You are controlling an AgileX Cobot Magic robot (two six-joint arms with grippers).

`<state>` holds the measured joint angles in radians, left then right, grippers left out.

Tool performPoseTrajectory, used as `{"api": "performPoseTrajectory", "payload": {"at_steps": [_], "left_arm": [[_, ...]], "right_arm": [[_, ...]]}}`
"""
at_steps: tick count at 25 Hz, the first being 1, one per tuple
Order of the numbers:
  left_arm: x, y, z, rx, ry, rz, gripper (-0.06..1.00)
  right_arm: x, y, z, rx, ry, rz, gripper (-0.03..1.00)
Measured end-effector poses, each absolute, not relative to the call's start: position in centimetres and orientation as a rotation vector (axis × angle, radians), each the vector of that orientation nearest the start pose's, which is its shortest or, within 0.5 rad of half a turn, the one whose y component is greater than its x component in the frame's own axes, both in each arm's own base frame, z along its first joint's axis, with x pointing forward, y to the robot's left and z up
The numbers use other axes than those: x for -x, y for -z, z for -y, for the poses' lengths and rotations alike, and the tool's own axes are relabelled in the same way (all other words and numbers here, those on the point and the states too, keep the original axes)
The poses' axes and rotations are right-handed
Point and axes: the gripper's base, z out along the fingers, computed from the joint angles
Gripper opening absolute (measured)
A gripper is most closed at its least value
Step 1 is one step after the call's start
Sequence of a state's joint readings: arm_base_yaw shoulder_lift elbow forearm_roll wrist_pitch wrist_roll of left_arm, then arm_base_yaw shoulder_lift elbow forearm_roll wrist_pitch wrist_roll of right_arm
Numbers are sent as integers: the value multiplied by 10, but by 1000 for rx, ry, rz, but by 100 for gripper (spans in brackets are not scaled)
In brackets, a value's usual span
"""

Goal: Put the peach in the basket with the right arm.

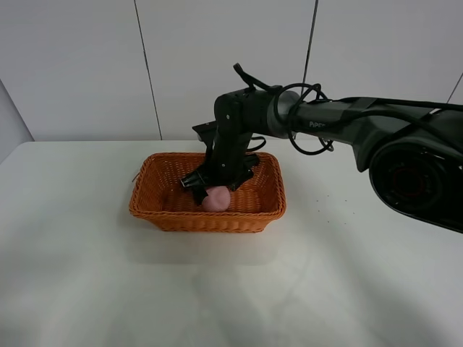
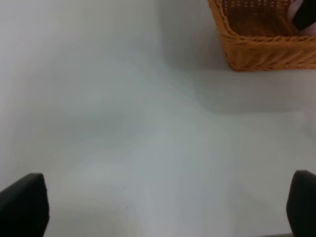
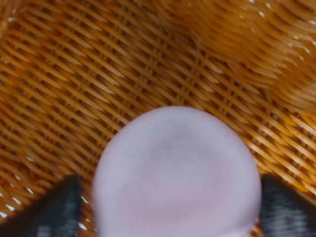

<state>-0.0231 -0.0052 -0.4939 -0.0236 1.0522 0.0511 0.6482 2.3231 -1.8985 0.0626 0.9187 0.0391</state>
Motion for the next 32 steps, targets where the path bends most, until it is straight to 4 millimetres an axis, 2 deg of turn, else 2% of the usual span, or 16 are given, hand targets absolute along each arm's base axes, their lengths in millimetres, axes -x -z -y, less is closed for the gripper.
{"api": "performPoseTrajectory", "payload": {"at_steps": [3,10,12,15,19,21,24,29,32], "left_arm": [[5,-276,2,-76,11,-2035,99],[5,-276,2,-76,11,-2035,99],[5,-276,2,-76,11,-2035,99],[5,-276,2,-76,11,-2035,99],[5,-276,2,-76,11,-2035,99],[5,-276,2,-76,11,-2035,99],[5,-276,2,-76,11,-2035,99],[5,-276,2,-76,11,-2035,99],[5,-276,2,-76,11,-2035,99]], "right_arm": [[-390,-173,-300,807,-237,-2721,68],[-394,-261,-295,817,-187,-2639,70],[-396,-280,-295,803,-180,-2584,69],[-400,-292,-291,774,-199,-2559,69],[-410,-291,-276,723,-213,-2582,69],[-419,-291,-263,676,-212,-2594,69],[-439,-291,-227,567,-189,-2616,69],[-474,-291,-141,323,-127,-2650,69],[-486,-291,-90,181,-89,-2661,69]]}}
